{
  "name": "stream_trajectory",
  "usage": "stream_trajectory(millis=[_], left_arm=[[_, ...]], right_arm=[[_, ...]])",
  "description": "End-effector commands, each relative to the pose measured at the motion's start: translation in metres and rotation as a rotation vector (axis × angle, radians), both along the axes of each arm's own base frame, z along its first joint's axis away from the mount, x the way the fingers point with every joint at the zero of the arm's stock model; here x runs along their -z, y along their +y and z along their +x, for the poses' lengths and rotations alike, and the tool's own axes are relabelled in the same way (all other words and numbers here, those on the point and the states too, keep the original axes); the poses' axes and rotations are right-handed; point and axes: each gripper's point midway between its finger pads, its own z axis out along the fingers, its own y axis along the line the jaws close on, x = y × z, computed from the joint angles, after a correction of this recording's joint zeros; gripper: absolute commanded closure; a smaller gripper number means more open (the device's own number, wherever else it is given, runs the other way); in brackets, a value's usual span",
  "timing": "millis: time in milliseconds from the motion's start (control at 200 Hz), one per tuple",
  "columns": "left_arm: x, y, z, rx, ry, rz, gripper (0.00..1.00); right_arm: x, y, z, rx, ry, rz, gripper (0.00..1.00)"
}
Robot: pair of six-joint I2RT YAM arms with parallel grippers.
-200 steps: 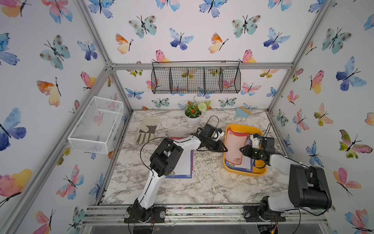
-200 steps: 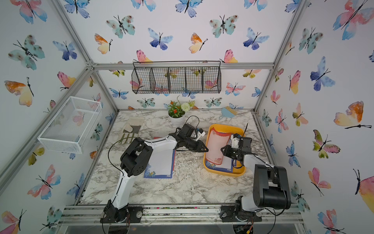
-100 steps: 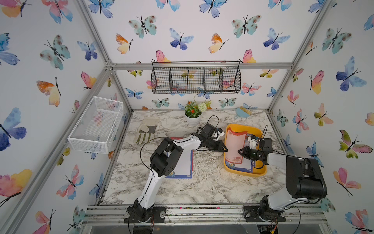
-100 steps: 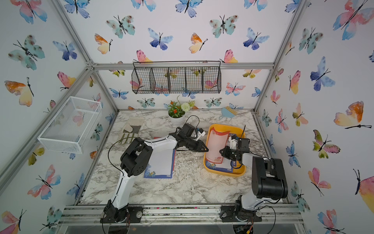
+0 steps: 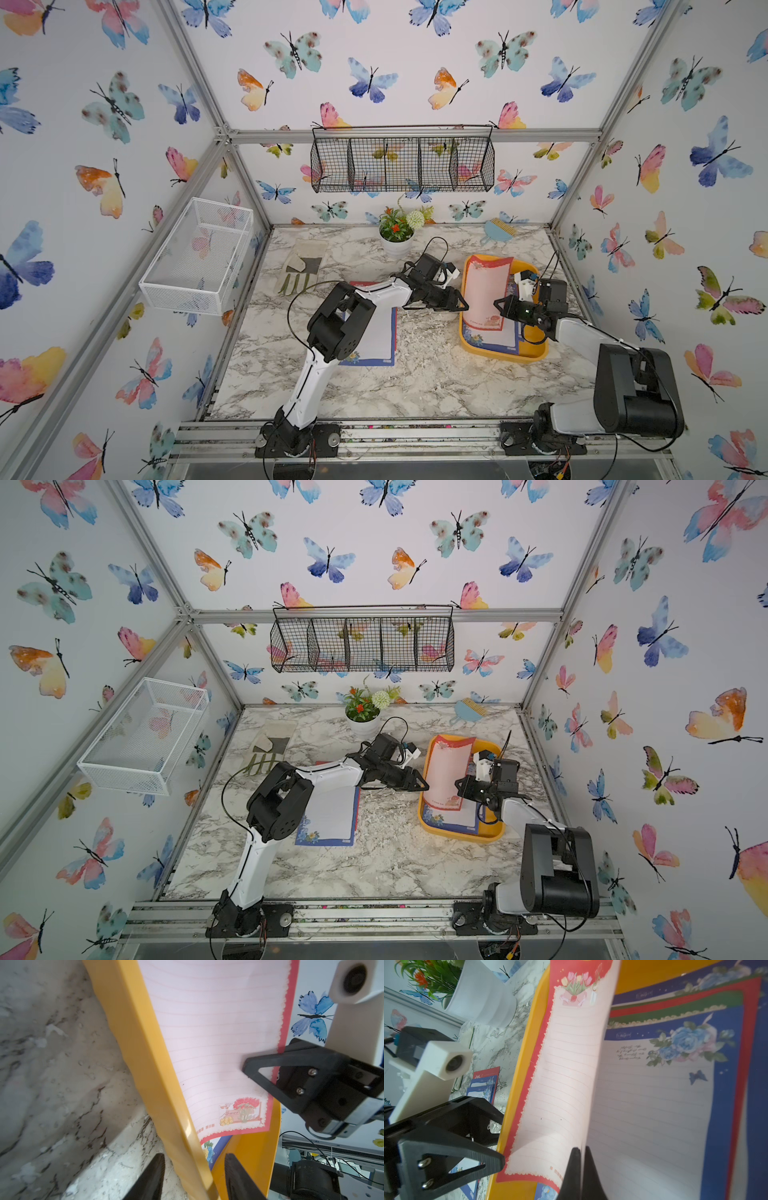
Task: Take out the stationery paper from the storage box
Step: Pick up the stationery paper from the storage box.
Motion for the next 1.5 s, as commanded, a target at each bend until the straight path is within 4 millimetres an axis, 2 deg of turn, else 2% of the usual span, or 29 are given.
stream_trajectory(millis=[0,115,240,365,400,410,430,561,661,741,891,961,1071,1181,1296,1346,1442,1492], left_arm=[[-0.031,0.004,0.006,-0.009,-0.060,-0.043,0.47],[-0.038,0.010,0.010,-0.020,-0.106,-0.040,0.42],[-0.057,0.023,0.023,-0.053,-0.183,-0.043,0.41],[-0.087,0.043,0.042,-0.107,-0.263,-0.063,0.40],[-0.089,0.049,0.048,-0.121,-0.280,-0.058,0.40],[-0.106,0.053,0.048,-0.128,-0.309,-0.076,0.40],[-0.114,0.057,0.051,-0.137,-0.332,-0.081,0.40],[-0.156,0.088,0.066,-0.194,-0.488,-0.083,0.39],[-0.186,0.118,0.076,-0.227,-0.606,-0.086,0.39],[-0.199,0.148,0.086,-0.265,-0.653,-0.096,0.39],[-0.220,0.208,0.103,-0.373,-0.647,-0.217,0.39],[-0.228,0.226,0.111,-0.415,-0.655,-0.237,0.39],[-0.240,0.242,0.118,-0.437,-0.669,-0.251,0.39],[-0.257,0.244,0.115,-0.408,-0.699,-0.290,0.39],[-0.277,0.239,0.097,-0.354,-0.750,-0.367,0.32],[-0.285,0.239,0.087,-0.339,-0.778,-0.408,0.27],[-0.295,0.241,0.069,-0.347,-0.842,-0.454,0.03],[-0.303,0.239,0.058,-0.333,-0.885,-0.477,0.01]], right_arm=[[-0.014,-0.007,0.006,-0.001,-0.029,-0.053,0.98],[-0.023,-0.014,0.009,0.010,-0.022,-0.110,0.98],[-0.045,-0.024,0.012,0.043,-0.039,-0.169,0.98],[-0.080,-0.029,0.014,0.050,-0.099,-0.212,0.98],[-0.092,-0.031,0.015,0.054,-0.124,-0.223,0.98],[-0.096,-0.032,0.015,0.057,-0.132,-0.228,0.98],[-0.102,-0.032,0.015,0.058,-0.146,-0.235,0.98],[-0.142,-0.038,0.016,0.077,-0.235,-0.282,0.98],[-0.171,-0.034,0.015,0.067,-0.329,-0.276,0.98],[-0.193,-0.023,0.014,0.028,-0.425,-0.236,0.98],[-0.227,-0.004,0.008,-0.047,-0.578,-0.154,0.98],[-0.238,0.002,0.008,-0.074,-0.622,-0.123,0.98],[-0.259,0.014,0.010,-0.133,-0.693,-0.067,0.98],[-0.284,0.027,0.010,-0.200,-0.772,-0.006,0.98],[-0.308,0.042,0.005,-0.268,-0.859,0.070,0.98],[-0.317,0.049,0.002,-0.298,-0.892,0.104,0.98],[-0.330,0.066,-0.005,-0.357,-0.939,0.163,0.98],[-0.334,0.078,-0.010,-0.404,-0.954,0.191,0.98]])
